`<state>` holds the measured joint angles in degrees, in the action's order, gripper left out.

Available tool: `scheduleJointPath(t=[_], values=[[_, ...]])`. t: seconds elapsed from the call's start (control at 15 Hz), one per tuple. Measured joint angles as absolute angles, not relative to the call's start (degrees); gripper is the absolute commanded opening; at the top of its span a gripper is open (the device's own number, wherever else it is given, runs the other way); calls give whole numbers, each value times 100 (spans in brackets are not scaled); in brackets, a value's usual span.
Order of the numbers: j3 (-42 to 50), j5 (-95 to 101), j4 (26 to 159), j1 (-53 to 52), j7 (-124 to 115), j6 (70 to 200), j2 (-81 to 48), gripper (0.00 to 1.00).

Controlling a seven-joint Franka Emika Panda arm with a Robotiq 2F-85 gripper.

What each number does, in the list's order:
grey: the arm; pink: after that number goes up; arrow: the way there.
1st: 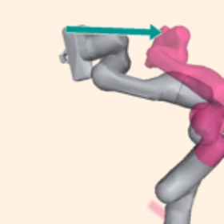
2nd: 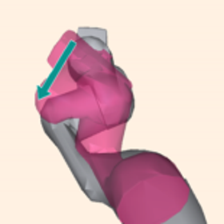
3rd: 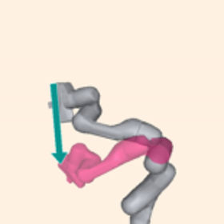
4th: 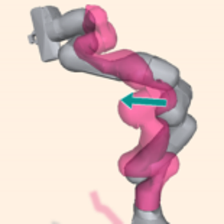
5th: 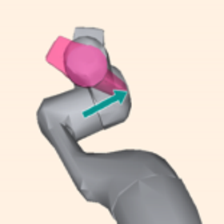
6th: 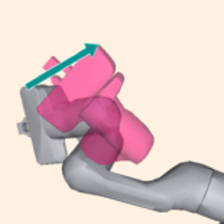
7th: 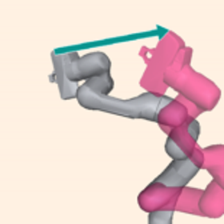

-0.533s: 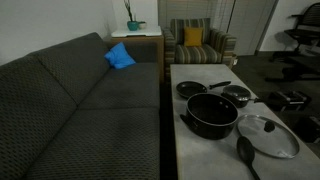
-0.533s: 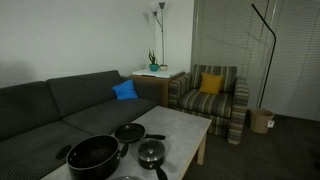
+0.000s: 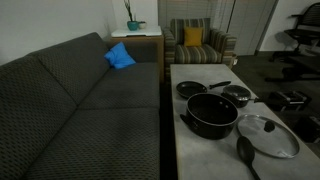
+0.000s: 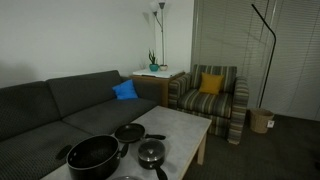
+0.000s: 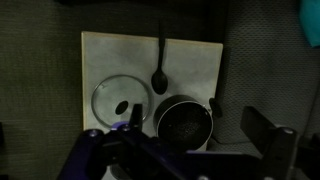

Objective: Pick the lid on the table on put it on the big pot

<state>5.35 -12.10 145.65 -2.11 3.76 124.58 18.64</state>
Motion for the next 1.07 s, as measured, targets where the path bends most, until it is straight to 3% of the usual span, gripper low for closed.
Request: scheduleJointPath(t=[1.07], values=[[513, -2073, 12938, 131, 876, 12800, -1445, 100]])
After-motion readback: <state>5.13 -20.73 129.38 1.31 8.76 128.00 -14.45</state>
